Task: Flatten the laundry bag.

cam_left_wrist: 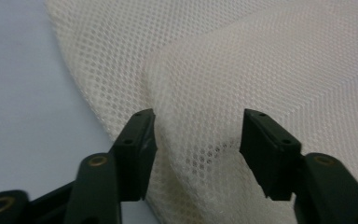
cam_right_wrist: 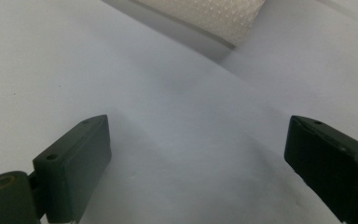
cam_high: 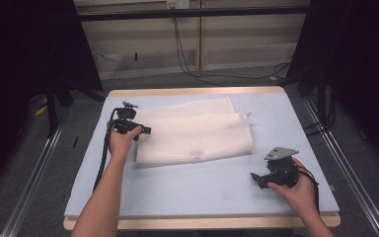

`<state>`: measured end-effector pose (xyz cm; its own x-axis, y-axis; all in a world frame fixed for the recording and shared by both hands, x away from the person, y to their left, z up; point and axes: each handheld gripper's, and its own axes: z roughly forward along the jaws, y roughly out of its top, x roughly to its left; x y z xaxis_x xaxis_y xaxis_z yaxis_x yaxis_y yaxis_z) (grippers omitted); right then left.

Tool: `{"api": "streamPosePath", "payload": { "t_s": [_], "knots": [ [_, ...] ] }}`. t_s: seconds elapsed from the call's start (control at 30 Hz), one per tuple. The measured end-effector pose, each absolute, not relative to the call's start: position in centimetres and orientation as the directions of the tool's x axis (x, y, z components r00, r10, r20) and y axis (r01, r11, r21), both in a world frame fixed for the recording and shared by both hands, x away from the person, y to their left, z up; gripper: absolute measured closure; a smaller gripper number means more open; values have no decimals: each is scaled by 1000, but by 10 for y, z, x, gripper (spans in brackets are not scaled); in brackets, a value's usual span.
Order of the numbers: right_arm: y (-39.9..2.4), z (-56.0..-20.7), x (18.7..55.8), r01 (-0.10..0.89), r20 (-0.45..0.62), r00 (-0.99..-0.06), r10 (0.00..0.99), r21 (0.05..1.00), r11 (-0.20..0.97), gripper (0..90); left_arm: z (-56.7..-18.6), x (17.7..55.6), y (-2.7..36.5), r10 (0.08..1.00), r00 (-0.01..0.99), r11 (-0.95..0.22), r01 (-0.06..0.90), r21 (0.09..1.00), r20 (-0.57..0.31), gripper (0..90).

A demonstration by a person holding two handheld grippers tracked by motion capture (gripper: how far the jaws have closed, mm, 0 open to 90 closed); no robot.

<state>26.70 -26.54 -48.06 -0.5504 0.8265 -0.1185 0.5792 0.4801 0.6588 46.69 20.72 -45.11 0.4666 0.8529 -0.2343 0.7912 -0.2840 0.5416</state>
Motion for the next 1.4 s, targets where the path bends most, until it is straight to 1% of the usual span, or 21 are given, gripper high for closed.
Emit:
{"api": "streamPosePath", "payload": {
  "t_s": [0.07,0.13,0.17,0.2,0.23,0.3,0.37,0.4,0.5,0.73,0.77,0.93,0.97,1.03,1.1,1.2,1.23,1.27,1.3,1.4],
  "knots": [
    [-265,-480,267,581,-117,-550,827,658,479,69,-453,466,209,855,467,-294,794,531,-224,504],
    [-265,-480,266,581,-116,-550,827,658,479,69,-455,464,210,848,463,-283,806,520,-256,565],
    [-265,-480,267,580,-116,-551,826,658,480,69,-455,462,209,850,472,-304,802,513,-233,617],
    [-265,-481,267,575,-119,-555,823,660,483,69,-454,461,209,851,481,-322,796,513,-211,687],
    [-265,-481,267,574,-120,-555,823,661,484,69,-453,460,208,848,485,-326,795,511,-214,693],
    [-265,-480,267,576,-120,-554,824,659,483,69,-449,457,208,844,489,-326,794,513,-221,766],
    [-264,-480,267,579,-114,-553,825,660,480,69,-443,454,206,839,489,-310,791,528,-239,812],
    [-264,-480,267,576,-116,-555,824,660,482,69,-440,453,207,831,498,-315,788,529,-246,820],
    [-263,-480,267,578,-120,-553,824,657,484,69,-431,448,206,817,500,-280,780,560,-287,832],
    [-260,-480,267,571,-125,-559,820,659,490,69,-412,432,195,769,556,-270,730,627,-316,842],
    [-260,-480,267,567,-126,-562,817,660,493,69,-409,429,193,761,577,-291,713,638,-298,842],
    [-257,-480,266,568,-127,-566,815,656,497,77,-401,412,179,721,637,-341,668,662,-271,843],
    [-256,-480,266,568,-124,-568,813,656,497,83,-400,409,176,717,638,-331,666,669,-280,843],
    [-255,-480,266,561,-127,-573,809,659,501,87,-398,402,169,694,675,-379,637,671,-249,843],
    [-253,-479,265,560,-125,-577,807,658,502,88,-398,395,162,694,677,-375,630,680,-244,841],
    [-251,-478,265,553,-120,-583,803,666,501,89,-399,389,157,680,699,-410,612,676,-221,841],
    [-250,-477,265,555,-113,-582,805,668,495,92,-401,387,157,679,698,-400,610,684,-226,842],
    [-250,-477,264,561,-104,-578,809,670,486,102,-404,384,156,678,688,-359,617,700,-259,842],
    [-249,-476,264,569,-88,-575,813,672,475,109,-406,382,157,671,687,-346,622,702,-278,843],
    [-246,-474,263,560,-71,-580,811,688,461,129,-414,375,156,659,691,-331,619,712,-295,847]
  ]
}}
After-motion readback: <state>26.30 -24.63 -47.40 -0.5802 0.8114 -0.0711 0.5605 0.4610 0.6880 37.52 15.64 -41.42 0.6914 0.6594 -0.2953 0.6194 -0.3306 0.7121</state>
